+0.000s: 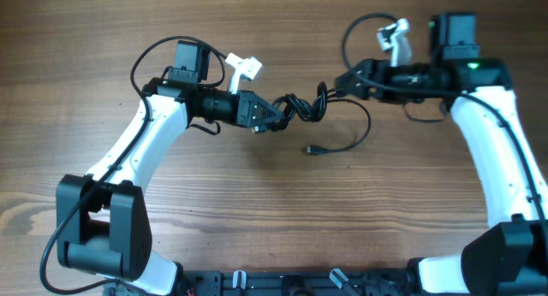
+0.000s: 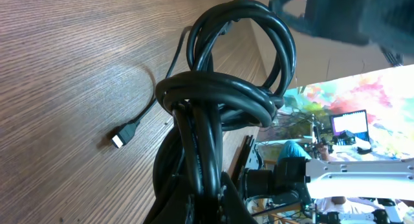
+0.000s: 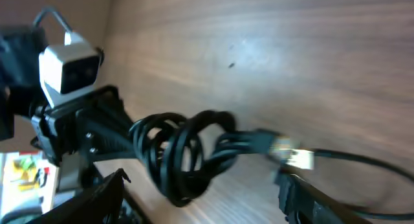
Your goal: Untangle cables
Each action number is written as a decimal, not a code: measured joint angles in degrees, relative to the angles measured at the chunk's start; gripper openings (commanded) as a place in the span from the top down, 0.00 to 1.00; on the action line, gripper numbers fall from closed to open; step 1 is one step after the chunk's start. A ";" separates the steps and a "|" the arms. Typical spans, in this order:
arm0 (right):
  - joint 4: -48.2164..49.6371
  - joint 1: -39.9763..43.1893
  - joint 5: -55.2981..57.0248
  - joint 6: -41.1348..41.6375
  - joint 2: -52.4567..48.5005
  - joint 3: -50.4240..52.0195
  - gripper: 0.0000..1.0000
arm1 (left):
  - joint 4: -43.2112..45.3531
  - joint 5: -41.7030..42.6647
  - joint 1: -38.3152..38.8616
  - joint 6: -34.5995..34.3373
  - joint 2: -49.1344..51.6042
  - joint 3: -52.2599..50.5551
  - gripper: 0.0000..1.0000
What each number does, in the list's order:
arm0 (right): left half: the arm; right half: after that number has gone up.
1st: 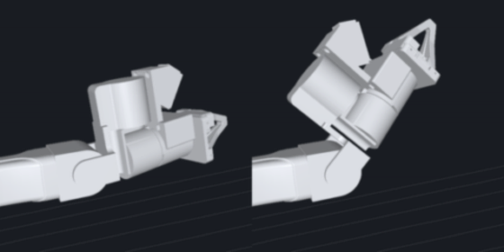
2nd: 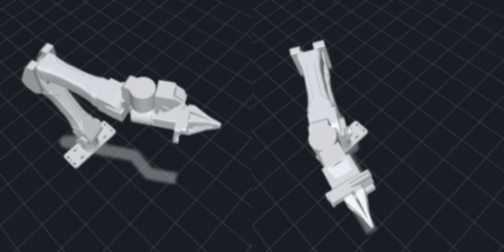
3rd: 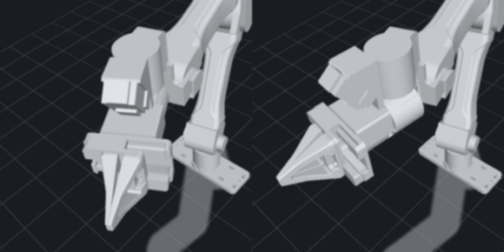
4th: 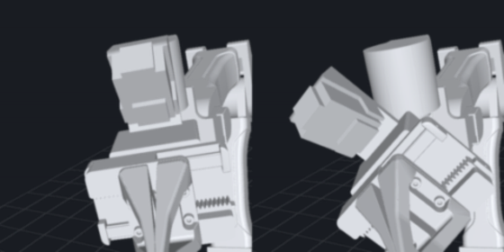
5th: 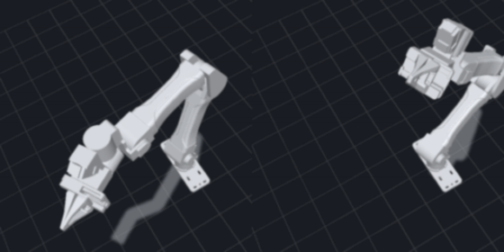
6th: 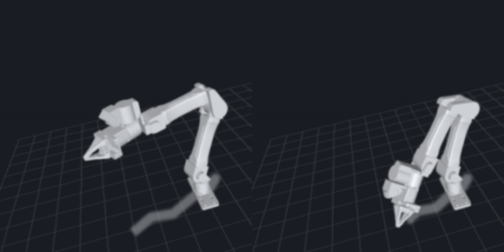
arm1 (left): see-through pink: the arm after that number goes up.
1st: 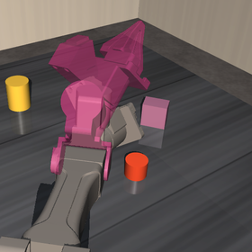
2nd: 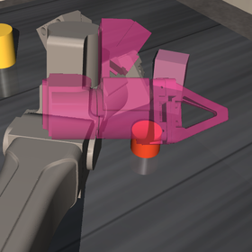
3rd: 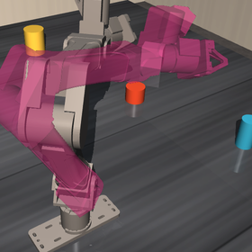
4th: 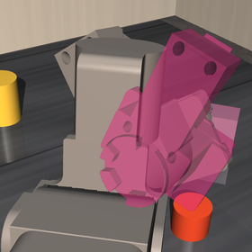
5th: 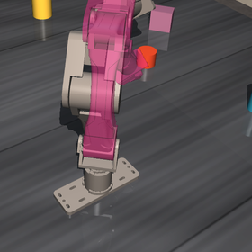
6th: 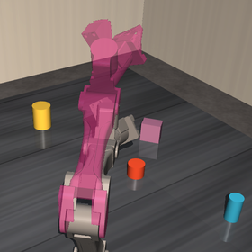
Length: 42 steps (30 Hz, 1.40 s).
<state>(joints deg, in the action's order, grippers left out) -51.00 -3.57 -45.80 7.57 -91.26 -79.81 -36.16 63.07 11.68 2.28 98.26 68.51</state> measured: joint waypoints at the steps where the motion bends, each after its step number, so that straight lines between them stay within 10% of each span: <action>1: 0.02 -1.75 1.36 1.27 0.00 0.00 0.25 | -0.02 0.00 0.00 0.00 0.00 0.00 0.96; 7: 0.50 -8.07 6.25 5.03 0.00 0.00 0.39 | -0.07 0.00 0.00 0.00 0.00 0.00 0.96; 14: 6.80 -9.09 7.08 7.67 -1.75 0.00 0.83 | -1.09 -0.90 0.00 -0.02 -0.02 0.00 0.96; 19: 5.79 -9.09 7.06 7.72 -1.75 0.00 0.58 | -1.11 -1.36 -0.02 -0.02 0.00 0.00 0.96; 24: 0.81 -11.28 10.86 7.56 -2.82 -0.04 0.55 | -1.29 -1.73 -0.02 -0.02 0.00 0.00 0.96; 25: 0.85 -12.20 11.19 7.56 -3.30 -0.04 0.59 | -1.29 -1.73 -0.02 -0.02 0.00 0.00 0.96; 27: 0.92 -13.68 12.28 7.61 -4.17 -0.04 0.96 | -1.36 -2.21 -0.07 0.00 0.00 0.00 0.96; 42: -5.31 6.40 -1.11 1.51 -1.07 -0.04 0.96 | -6.14 -20.33 2.49 -13.77 -1.27 1.31 0.96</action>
<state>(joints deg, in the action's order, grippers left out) -56.31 2.83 -46.92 9.08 -92.33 -79.85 -42.30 42.74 14.17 -11.49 96.99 69.82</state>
